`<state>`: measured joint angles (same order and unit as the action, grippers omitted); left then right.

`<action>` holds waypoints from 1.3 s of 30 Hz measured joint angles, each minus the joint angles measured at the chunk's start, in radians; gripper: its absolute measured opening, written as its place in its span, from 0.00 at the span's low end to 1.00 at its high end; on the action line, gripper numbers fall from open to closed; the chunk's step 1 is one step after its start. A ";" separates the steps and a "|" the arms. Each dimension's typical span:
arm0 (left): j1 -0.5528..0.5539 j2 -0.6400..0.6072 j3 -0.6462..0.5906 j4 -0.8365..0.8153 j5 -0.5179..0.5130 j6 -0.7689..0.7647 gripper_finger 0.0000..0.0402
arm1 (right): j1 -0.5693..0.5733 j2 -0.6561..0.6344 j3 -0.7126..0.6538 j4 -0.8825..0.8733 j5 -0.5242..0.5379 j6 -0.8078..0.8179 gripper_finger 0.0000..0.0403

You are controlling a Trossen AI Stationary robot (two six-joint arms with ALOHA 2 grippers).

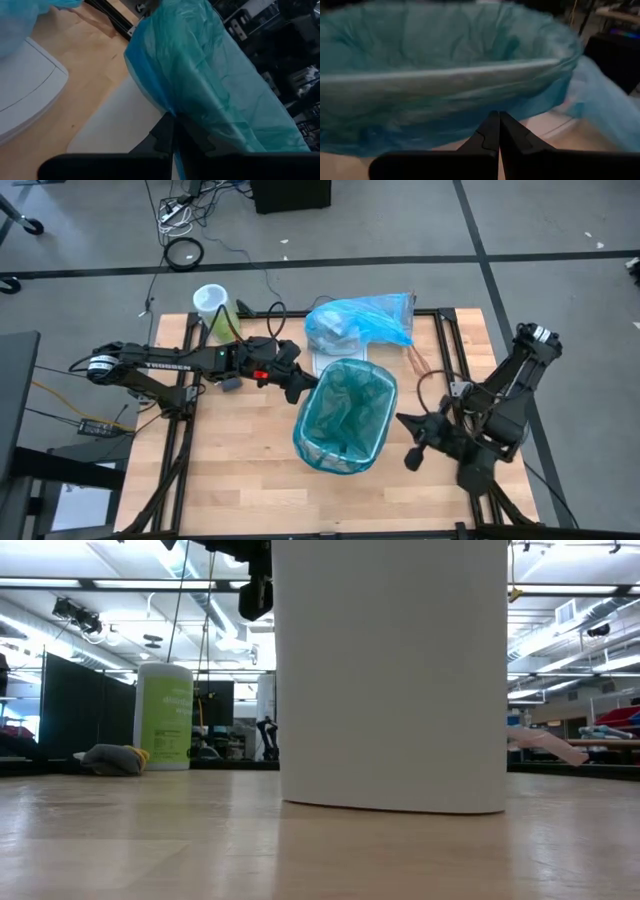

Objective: Place trash/remove bag and relplace
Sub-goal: Insert the blue trash bag into the white trash bin

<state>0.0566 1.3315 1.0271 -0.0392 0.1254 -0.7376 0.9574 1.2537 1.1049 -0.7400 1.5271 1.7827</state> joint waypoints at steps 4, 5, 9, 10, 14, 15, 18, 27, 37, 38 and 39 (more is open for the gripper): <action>0.000 0.000 0.000 0.001 -0.014 -0.001 0.08 | 0.037 -0.001 0.000 -0.002 0.041 0.003 0.00; 0.000 0.000 0.000 0.005 -0.022 -0.003 0.08 | 0.036 0.001 0.000 -0.002 0.041 0.003 0.00; 0.000 0.000 0.000 0.009 -0.031 -0.003 0.08 | 0.016 0.004 0.000 0.003 0.044 0.003 0.00; 0.000 0.000 0.000 0.014 -0.036 -0.004 0.08 | 0.010 0.004 0.000 0.002 0.043 0.003 0.00; 0.000 0.000 0.000 0.030 -0.051 -0.004 0.08 | 0.007 0.004 0.000 0.002 0.040 0.003 0.00; 0.000 0.000 0.000 0.029 -0.055 -0.004 0.08 | 0.007 0.004 0.000 0.005 0.038 0.003 0.00; 0.000 0.000 0.000 0.028 -0.067 -0.004 0.08 | 0.007 0.004 0.000 0.018 0.033 0.000 0.00; 0.000 0.000 0.000 0.028 -0.076 -0.003 0.08 | -0.021 0.039 -0.014 0.093 0.030 -0.007 0.00; -0.002 0.000 0.000 0.024 -0.079 -0.001 0.08 | -0.050 0.119 -0.015 0.183 -0.011 -0.004 0.00; -0.005 0.000 0.000 0.021 -0.079 0.002 0.08 | -0.057 0.120 -0.015 0.183 -0.020 -0.007 0.00; -0.007 0.000 0.000 0.018 -0.081 0.010 0.08 | -0.065 0.120 -0.015 0.183 -0.032 -0.010 0.00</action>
<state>0.0501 1.3315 1.0271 -0.0210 0.0443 -0.7272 0.8923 1.3736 1.0897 -0.5574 1.4954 1.7728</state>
